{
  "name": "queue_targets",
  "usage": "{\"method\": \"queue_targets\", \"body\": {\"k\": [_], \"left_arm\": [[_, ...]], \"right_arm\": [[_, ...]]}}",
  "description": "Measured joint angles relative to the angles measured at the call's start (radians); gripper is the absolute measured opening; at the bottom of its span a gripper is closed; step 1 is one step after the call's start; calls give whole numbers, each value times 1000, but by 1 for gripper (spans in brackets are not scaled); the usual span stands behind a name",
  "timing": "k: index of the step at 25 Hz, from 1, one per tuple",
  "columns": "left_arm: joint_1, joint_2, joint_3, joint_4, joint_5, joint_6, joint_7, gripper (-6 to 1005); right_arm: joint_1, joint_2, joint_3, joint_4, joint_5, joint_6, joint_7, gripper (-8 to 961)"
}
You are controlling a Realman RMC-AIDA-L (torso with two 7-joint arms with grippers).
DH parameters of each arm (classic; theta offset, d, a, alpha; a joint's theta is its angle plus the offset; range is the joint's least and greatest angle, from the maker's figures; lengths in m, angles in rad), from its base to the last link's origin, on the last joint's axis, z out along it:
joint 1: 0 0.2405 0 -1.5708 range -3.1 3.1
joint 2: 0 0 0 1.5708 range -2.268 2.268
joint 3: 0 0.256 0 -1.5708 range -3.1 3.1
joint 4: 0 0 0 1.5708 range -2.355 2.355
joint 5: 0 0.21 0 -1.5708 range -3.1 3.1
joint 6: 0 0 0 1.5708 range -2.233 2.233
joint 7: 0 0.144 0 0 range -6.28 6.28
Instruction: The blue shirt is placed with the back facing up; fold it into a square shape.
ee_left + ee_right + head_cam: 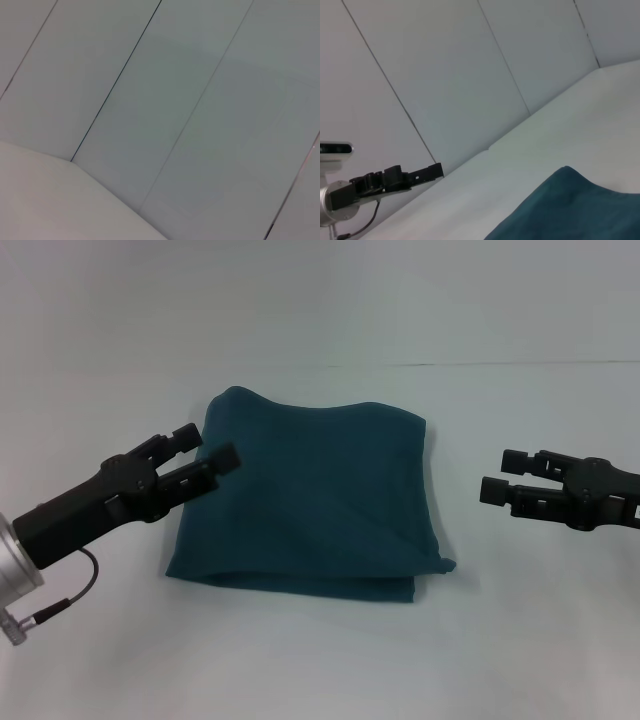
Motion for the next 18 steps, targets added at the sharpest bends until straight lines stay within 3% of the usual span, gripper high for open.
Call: {"method": "queue_targets", "body": {"k": [18], "left_arm": [[-6, 0, 0, 0, 24, 1, 1, 949]], "right_arm": [[10, -2, -1, 0, -10, 22, 15, 912]]}}
